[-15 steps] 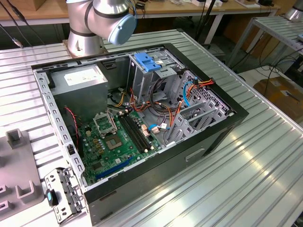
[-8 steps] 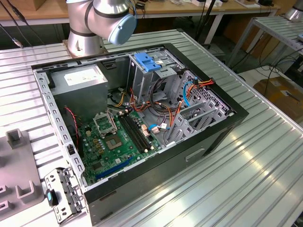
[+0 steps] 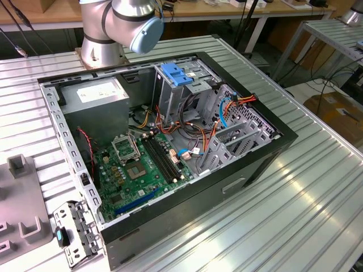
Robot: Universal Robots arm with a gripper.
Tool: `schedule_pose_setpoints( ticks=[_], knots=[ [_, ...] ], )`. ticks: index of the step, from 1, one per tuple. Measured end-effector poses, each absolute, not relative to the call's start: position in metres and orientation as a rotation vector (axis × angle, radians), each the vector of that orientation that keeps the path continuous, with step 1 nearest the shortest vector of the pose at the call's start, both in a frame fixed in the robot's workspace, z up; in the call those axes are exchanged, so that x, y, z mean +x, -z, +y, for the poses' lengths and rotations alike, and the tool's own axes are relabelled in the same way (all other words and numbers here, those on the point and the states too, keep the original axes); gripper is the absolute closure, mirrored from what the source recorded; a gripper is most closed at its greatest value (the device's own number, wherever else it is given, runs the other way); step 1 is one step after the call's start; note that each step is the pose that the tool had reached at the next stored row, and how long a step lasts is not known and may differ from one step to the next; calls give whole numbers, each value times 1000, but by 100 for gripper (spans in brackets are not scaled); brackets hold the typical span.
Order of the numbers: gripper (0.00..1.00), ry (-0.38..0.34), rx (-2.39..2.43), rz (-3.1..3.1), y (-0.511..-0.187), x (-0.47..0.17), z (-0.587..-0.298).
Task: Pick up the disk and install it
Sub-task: 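Pick up the disk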
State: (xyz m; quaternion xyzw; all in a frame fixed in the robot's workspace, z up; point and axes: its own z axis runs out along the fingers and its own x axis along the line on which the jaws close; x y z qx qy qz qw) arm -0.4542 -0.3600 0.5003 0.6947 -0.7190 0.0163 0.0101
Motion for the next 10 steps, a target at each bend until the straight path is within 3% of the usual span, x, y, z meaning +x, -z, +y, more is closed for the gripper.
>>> schedule_pose_setpoints(
  ticks=[10],
  knots=[
    [64,-51,2169,-2245,-500,-447,-361]
  ],
)
